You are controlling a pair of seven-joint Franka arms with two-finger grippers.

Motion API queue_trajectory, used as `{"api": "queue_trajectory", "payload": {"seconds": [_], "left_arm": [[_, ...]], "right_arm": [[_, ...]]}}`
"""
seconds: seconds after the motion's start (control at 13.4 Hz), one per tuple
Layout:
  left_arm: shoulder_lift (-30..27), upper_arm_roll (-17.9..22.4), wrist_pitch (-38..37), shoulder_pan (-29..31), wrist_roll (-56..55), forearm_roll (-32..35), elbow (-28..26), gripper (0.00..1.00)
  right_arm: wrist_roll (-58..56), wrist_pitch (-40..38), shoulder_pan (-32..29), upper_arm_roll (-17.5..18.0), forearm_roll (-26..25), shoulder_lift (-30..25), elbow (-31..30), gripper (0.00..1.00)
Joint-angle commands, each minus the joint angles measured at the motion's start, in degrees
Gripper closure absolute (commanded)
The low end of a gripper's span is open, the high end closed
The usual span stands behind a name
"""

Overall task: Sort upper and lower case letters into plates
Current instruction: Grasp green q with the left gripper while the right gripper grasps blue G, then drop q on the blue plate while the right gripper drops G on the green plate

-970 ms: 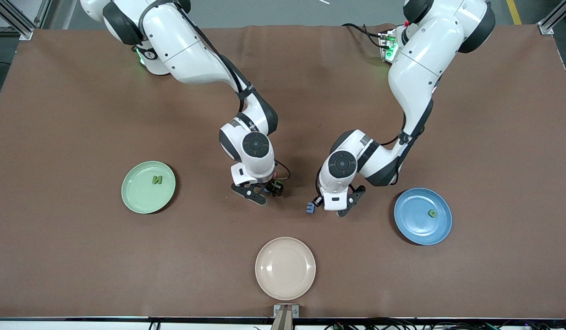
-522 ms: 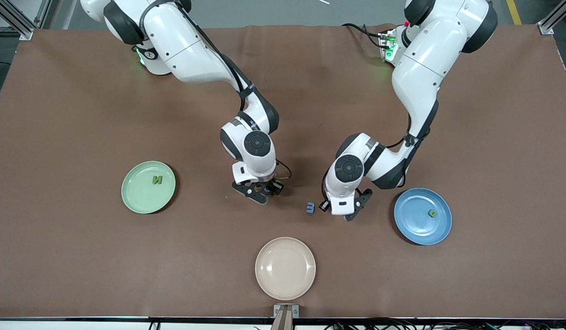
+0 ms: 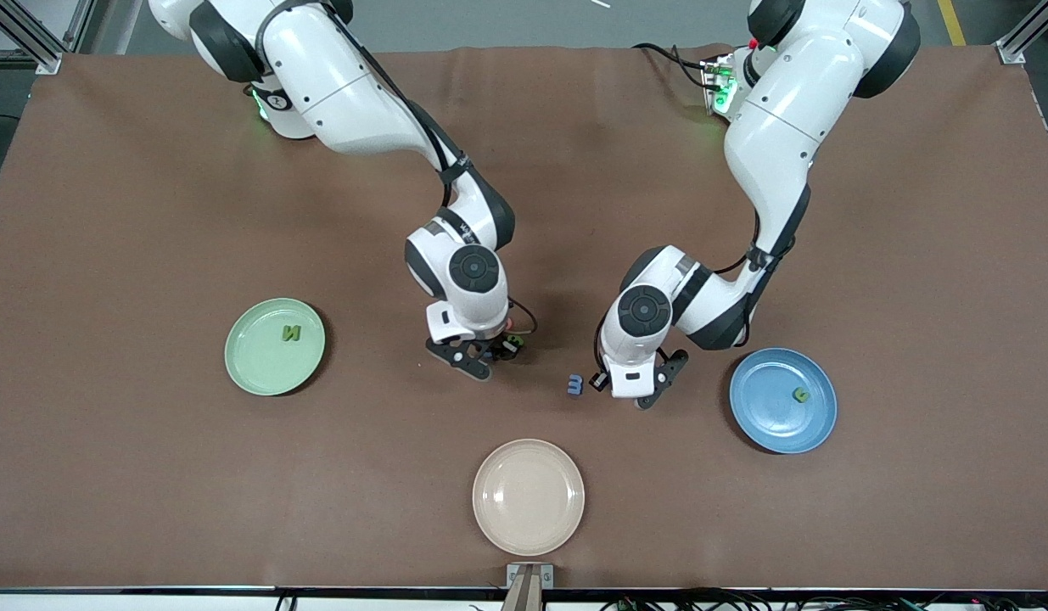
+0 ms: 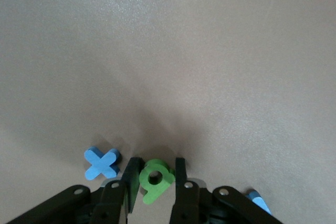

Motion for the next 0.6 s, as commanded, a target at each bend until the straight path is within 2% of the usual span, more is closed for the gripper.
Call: {"api": "queue_trajectory", "payload": {"seconds": [0.0,0.3,0.52], "left_arm": [[-2.0,0.1,-0.5,0.5,1.9,0.8,0.4,0.99],[-5.4,-0.4,-0.8,7.4,14.0,0.8,0.6,0.99],[-5.6,-0.1,-1.0,11.5,23.2,0.9,0.5,0.99]], "right_arm": [[-11.7,-1.8,-7.2,1.4,1.0,-7.5,-7.2,1.00],[-36.5,0.5,-19.1,1.4,2.4,-20.2,-24.2,1.00],[-52.7,5.4,-27.4,1.3,2.3,-26.5,-35.1,1.00]]}}
